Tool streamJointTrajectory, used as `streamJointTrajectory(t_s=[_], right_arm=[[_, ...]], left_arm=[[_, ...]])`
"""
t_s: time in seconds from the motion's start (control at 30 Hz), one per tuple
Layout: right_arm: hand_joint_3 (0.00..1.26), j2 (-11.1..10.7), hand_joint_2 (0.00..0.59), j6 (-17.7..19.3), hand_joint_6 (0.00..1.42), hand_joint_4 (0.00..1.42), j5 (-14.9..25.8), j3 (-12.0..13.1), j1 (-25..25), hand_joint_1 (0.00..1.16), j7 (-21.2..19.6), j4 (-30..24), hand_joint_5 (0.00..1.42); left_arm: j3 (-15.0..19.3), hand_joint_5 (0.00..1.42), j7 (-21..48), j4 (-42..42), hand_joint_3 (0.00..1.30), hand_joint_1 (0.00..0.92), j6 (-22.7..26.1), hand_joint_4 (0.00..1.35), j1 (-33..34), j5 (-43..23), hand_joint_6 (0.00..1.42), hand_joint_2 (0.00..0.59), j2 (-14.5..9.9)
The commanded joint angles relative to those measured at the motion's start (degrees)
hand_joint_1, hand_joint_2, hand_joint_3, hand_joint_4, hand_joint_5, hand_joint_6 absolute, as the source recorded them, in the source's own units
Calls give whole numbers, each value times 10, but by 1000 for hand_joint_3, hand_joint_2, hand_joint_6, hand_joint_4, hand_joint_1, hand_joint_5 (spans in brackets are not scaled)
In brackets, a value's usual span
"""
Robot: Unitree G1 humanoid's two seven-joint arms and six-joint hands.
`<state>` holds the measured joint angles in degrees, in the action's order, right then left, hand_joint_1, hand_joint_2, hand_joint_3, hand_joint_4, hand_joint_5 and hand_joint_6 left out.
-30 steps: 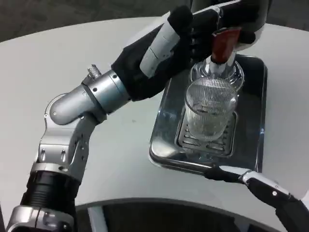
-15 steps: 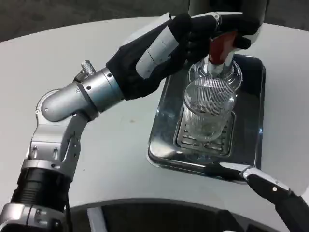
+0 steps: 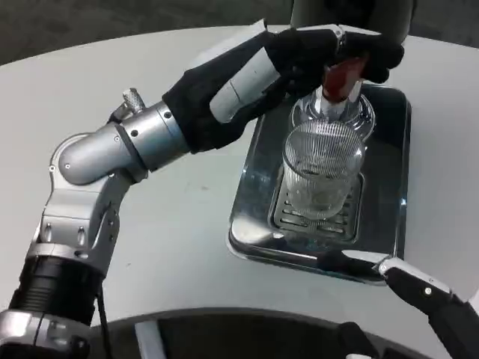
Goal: Grasp the cup under the faucet to collect the drink, then remove the cup.
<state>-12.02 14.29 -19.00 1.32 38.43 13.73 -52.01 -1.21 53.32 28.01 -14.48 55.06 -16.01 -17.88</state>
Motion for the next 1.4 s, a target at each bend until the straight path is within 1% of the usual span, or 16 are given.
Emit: streamJointTrajectory(t_s=[0.03, 0.23, 0.7, 1.0, 1.23, 1.4], right_arm=[[342, 1, 455, -2, 128, 273, 1, 0, 11, 615, -3, -2, 246], [343, 2, 455, -2, 128, 275, 4, 0, 13, 615, -3, -3, 246], [343, 6, 455, -5, 128, 275, 6, -1, 8, 615, -6, 1, 246], [343, 8, 455, -9, 128, 275, 8, -3, 5, 615, -10, 4, 246], [343, 3, 454, -16, 128, 275, 11, 11, -10, 616, -9, 7, 246], [343, 4, 448, -22, 128, 276, 13, 12, -14, 621, -9, 7, 246]], left_arm=[[-22, 249, 17, -6, 348, 0, -15, 226, -15, 31, 93, 27, -11], [-34, 228, 11, -16, 331, 0, -33, 202, -25, 49, 81, 29, -20], [-51, 224, 3, -29, 330, 0, -58, 196, -46, 66, 75, 29, -35], [-61, 223, -4, -40, 330, 0, -68, 193, -57, 74, 74, 30, -41], [-70, 223, -22, -39, 330, 0, -91, 193, -63, 92, 74, 30, -50], [-75, 223, -28, -36, 330, 0, -97, 192, -64, 98, 74, 30, -51]])
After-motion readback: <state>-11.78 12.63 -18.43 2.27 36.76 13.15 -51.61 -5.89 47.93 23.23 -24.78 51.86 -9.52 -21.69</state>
